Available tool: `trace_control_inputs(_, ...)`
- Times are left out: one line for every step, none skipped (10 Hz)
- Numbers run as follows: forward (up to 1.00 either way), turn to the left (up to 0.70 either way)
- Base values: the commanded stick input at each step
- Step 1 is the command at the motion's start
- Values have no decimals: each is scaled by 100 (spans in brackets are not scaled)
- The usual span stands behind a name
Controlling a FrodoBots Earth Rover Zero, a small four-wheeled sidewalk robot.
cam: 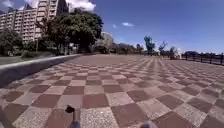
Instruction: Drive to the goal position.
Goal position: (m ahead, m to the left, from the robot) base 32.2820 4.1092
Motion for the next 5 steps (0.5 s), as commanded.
trace_control_inputs(100,0)
trace_control_inputs(100,0)
trace_control_inputs(100,0)
trace_control_inputs(100,0)
trace_control_inputs(100,0)
